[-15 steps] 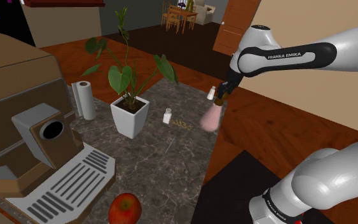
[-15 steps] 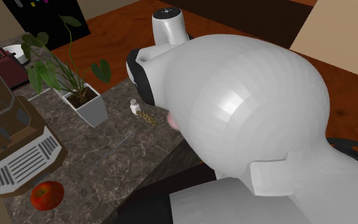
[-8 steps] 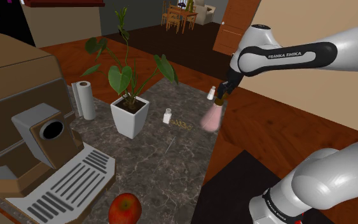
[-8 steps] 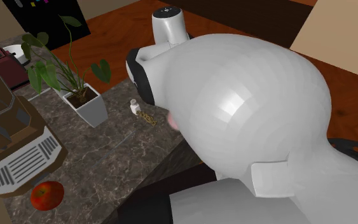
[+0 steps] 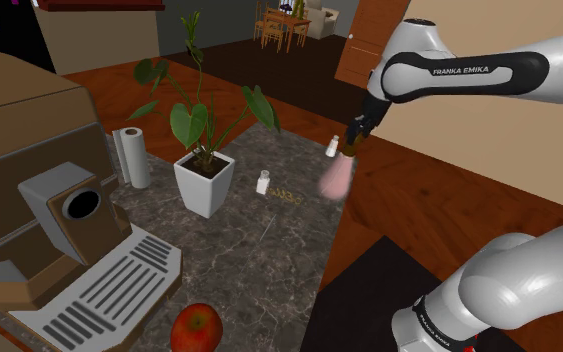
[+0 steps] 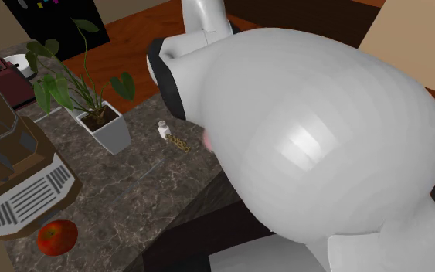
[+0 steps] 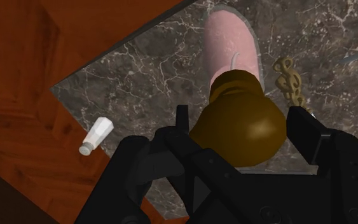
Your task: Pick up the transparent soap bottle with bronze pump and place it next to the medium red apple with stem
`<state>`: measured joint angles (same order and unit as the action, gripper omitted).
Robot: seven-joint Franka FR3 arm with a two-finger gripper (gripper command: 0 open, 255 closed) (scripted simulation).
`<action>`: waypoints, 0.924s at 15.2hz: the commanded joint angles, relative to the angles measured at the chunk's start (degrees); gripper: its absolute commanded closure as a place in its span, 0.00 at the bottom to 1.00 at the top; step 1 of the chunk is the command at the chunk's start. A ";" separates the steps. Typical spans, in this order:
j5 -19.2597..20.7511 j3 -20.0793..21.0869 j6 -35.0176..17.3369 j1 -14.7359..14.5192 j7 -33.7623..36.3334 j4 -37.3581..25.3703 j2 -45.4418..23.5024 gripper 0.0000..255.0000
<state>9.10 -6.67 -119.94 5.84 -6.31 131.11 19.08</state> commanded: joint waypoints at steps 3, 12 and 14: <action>-0.20 0.08 3.13 -0.05 -0.38 -2.54 0.62 1.00; -0.63 0.35 10.07 -0.21 -1.09 -9.00 1.13 1.00; -0.72 0.41 11.60 -0.24 -1.25 -10.56 1.11 1.00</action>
<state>8.44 -6.28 -109.22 5.62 -7.45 121.58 20.33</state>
